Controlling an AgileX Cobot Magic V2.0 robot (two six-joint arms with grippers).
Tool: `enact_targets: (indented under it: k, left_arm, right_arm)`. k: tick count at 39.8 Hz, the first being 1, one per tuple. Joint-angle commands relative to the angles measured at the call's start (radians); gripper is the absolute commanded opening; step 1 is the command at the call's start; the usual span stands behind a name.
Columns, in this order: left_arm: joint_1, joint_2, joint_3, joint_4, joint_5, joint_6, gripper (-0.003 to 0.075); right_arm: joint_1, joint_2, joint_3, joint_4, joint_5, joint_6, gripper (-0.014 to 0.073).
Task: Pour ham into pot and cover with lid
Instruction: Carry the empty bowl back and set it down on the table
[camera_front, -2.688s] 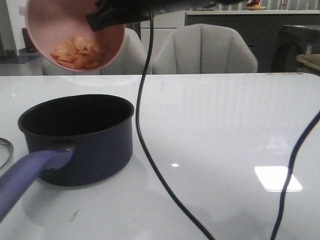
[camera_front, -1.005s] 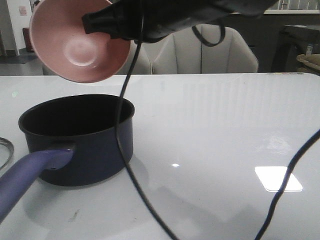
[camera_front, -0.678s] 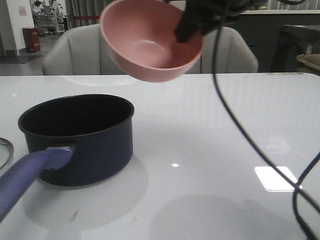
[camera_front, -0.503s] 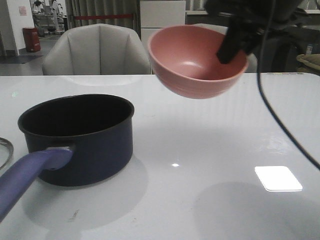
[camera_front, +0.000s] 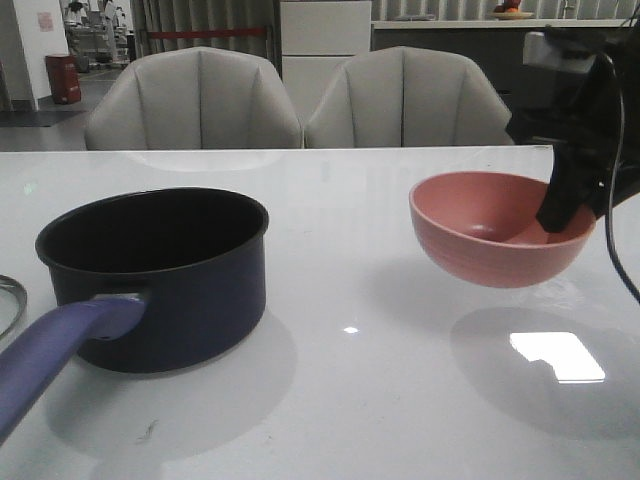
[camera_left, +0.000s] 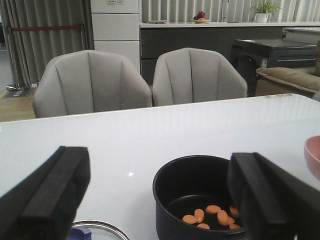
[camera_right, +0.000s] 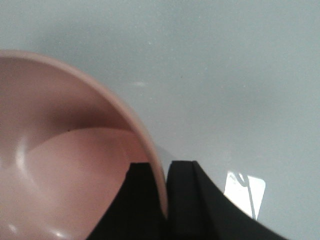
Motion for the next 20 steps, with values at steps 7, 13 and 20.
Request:
enact_targets:
  k: [7,13,20]
  left_arm:
    - [-0.007,0.012,-0.029,-0.011,-0.070,-0.002,0.0606]
    - [-0.007,0.012,-0.029,-0.011,-0.070,-0.002,0.0606]
    - [-0.007,0.012,-0.029,-0.011,-0.070,-0.002,0.0606]
  right_arm:
    - [-0.007,0.018,-0.035,0.002,-0.040,0.000,0.0255]
    - [-0.007,0.030,-0.035,-0.005,-0.052,0.000,0.0300]
    - [-0.007,0.002,-0.045,-0.021,-0.058,-0.040,0.0309]
